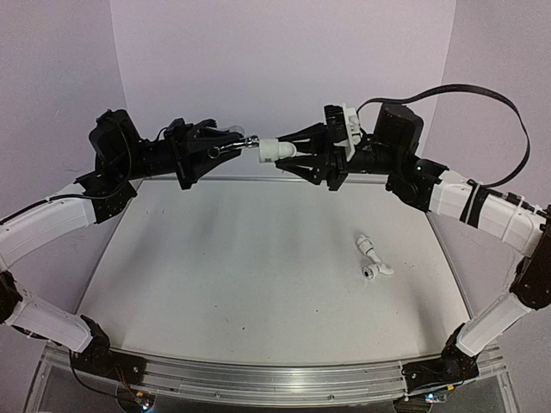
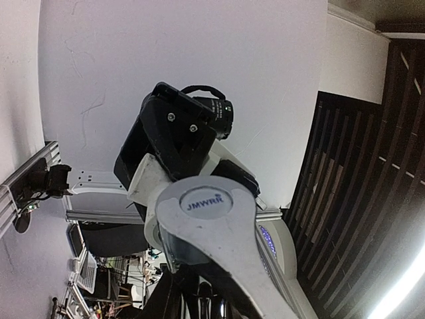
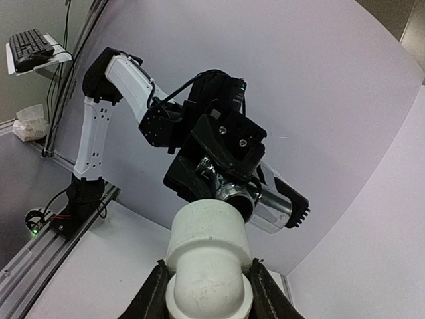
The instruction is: Install the water faucets
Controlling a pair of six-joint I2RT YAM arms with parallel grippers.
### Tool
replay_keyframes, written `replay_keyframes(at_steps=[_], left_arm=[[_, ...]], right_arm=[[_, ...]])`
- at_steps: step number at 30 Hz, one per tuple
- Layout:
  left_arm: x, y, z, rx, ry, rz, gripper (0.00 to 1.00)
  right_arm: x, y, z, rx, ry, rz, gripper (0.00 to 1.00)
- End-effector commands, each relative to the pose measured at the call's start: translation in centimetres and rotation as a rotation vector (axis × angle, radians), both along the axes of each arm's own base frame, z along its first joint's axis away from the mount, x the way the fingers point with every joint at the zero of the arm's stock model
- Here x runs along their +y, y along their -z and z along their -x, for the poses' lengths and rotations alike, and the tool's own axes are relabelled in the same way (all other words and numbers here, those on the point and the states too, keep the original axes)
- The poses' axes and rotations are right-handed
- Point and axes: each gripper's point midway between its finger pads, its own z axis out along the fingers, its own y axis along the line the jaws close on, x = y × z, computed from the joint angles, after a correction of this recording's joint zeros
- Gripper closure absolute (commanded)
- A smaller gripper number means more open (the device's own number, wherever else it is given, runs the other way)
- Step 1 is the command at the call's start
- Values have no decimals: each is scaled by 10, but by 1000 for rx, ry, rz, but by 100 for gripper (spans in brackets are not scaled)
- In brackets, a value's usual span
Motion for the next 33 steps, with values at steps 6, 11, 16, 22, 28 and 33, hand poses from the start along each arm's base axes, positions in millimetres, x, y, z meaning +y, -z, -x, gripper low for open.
replay_keyframes(at_steps=[6,11,16,22,28,33], left_arm=[[-5,-19,14,-86,49,41,100],[-8,-15,12,-81,51,35,100],[-8,-13,14,-88,59,30,100],[-9,1,18,-106,88,3,100],[-11,15,17,-123,80,-50,100],[-13,18,13,-153,59,-86,100]], right_arm=[[-5,-42,6,26,9,-130,100],[-1,-38,13,37,-37,-111,100],[7,-32,18,20,-44,-72,100],[13,-30,20,69,-88,-5,100],[16,-26,17,142,-87,41,100],[18,-25,16,195,-91,54,100]])
